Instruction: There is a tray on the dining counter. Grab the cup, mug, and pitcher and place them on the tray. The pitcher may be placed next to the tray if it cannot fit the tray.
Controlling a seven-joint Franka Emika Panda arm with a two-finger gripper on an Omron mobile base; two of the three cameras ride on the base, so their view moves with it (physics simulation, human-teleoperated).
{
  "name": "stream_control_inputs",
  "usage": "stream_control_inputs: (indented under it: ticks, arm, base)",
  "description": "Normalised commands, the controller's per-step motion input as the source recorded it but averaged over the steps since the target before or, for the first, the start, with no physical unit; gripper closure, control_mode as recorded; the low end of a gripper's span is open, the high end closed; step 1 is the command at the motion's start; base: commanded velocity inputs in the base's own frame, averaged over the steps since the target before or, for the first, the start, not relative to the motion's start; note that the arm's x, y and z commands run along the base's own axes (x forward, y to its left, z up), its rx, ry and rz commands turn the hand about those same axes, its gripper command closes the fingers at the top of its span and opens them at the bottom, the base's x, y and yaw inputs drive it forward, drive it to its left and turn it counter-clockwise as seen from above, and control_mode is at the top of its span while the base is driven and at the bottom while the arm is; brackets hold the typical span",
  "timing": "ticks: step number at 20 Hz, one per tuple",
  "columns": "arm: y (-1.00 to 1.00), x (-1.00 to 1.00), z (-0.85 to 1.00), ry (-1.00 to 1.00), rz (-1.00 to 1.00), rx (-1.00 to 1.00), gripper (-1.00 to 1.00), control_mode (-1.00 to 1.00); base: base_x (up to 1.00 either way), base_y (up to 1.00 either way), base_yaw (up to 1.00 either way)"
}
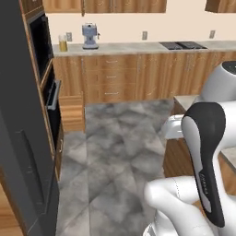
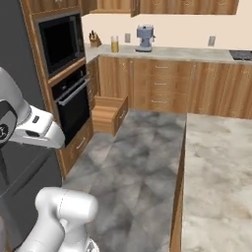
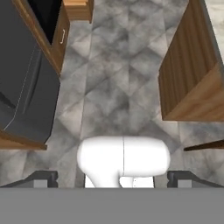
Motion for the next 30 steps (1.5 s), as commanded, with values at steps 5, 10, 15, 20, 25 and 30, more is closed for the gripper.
stream_control_inputs:
  ticks: [5,10,15,20,25,30]
  arm:
    - [0.0,0.0,0.0,0.0,0.0,0.0,-1.0,1.0]
    - [0.0,0.0,0.0,0.0,0.0,0.0,-1.0,1.0]
    - [0.0,0.0,0.0,0.0,0.0,0.0,-1.0,1.0]
    - [0.0,0.0,0.0,0.0,0.0,0.0,-1.0,1.0]
    - [0.0,0.0,0.0,0.0,0.0,0.0,-1.0,1.0]
    - [0.0,0.0,0.0,0.0,0.0,0.0,-1.0,1.0]
  base:
    - [1.0,0.0,-0.02]
    - [1.0,0.0,0.0]
    - [1.0,-0.08,0.0]
    - [1.0,-0.31,0.0]
    - [1.0,-0.4,0.0]
    - [1.0,-0.4,0.0]
